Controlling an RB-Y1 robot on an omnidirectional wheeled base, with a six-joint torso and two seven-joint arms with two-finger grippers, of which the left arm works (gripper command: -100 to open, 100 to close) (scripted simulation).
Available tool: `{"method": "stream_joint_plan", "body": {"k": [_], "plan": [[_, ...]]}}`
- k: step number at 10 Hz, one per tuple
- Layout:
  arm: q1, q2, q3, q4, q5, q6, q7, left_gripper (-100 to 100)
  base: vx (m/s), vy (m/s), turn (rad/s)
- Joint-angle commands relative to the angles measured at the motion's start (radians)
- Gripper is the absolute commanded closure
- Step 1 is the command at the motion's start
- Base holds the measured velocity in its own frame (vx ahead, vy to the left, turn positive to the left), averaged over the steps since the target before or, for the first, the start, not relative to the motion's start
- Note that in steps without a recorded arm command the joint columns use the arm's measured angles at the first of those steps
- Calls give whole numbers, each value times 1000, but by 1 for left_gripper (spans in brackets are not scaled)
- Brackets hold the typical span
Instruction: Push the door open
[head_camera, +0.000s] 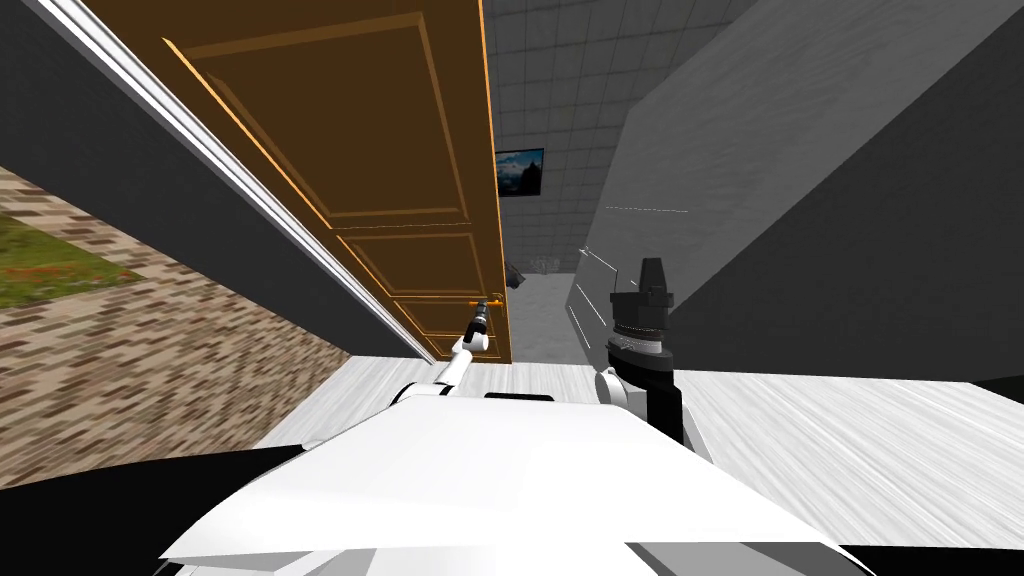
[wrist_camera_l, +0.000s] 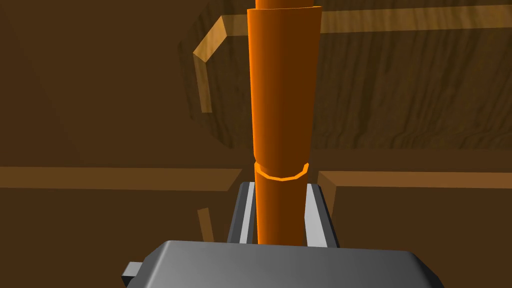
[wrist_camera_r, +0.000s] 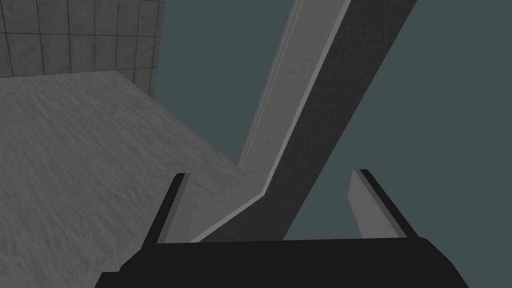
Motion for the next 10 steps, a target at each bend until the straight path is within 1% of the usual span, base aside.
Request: {"method": "stream_joint_plan", "body": {"k": [1, 4, 7, 8, 9, 10], "plan": [[1, 17, 18, -14, 4, 5, -8, 100, 156, -91, 61], [3, 41, 42, -16, 12, 6, -16, 100, 172, -72, 38], [5, 62, 72, -19, 23, 7, -25, 100, 193, -78, 50], [6, 68, 84, -19, 26, 8, -29, 100, 175, -91, 57], [6, 68, 84, -19, 26, 8, -29, 100, 118, -58, 19], [8, 77, 101, -21, 32, 8, -34, 100, 143, -63, 76]]}}
